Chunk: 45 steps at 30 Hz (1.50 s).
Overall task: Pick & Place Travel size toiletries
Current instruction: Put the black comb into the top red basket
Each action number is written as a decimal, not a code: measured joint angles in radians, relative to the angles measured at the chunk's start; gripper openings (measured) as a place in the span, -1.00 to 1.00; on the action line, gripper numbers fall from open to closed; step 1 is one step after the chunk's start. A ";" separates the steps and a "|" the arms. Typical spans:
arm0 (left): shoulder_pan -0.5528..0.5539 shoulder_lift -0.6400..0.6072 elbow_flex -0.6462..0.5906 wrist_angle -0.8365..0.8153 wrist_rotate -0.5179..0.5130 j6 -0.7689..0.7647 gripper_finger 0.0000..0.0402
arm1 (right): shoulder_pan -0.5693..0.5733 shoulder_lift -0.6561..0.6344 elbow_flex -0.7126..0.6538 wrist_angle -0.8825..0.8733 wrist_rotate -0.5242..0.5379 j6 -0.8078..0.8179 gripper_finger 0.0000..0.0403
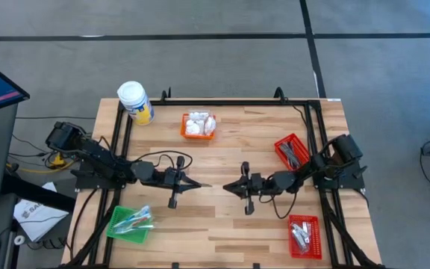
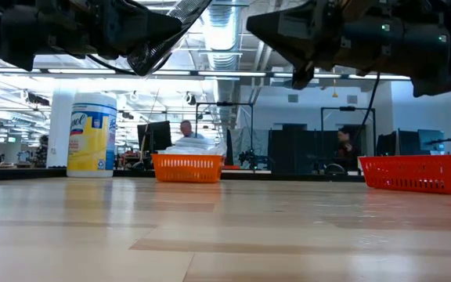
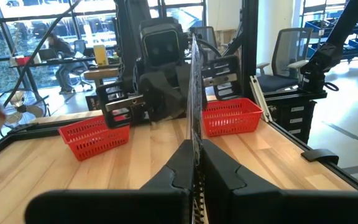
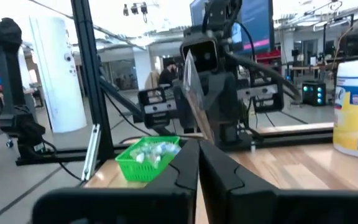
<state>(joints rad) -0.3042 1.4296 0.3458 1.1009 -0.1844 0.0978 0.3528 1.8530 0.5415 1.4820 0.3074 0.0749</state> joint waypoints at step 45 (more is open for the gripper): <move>0.041 0.211 0.041 0.244 0.039 -0.080 -0.97 | -0.028 0.000 0.199 -0.338 0.007 0.020 0.11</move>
<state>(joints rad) -0.2636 1.6405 0.3866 1.3449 -0.1452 0.0176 0.3252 1.8530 0.7409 1.1438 0.3149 0.0953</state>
